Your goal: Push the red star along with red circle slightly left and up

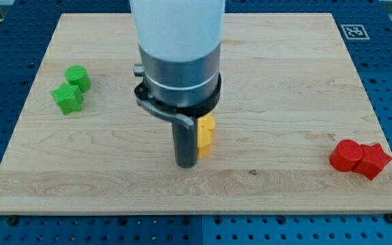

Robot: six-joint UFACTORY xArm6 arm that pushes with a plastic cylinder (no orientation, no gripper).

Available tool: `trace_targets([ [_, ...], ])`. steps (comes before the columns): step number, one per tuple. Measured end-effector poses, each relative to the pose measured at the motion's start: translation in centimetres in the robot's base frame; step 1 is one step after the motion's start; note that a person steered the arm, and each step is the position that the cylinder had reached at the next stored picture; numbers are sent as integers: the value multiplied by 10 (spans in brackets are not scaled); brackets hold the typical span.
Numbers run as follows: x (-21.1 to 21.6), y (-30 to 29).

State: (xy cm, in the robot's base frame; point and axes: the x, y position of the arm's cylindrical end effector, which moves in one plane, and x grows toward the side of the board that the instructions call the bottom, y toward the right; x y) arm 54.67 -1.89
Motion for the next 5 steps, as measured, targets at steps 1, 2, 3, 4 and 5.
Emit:
trace_targets([
  [1, -23, 6],
  [2, -29, 16],
  [3, -29, 16],
  [4, -29, -6],
  [5, -27, -30],
])
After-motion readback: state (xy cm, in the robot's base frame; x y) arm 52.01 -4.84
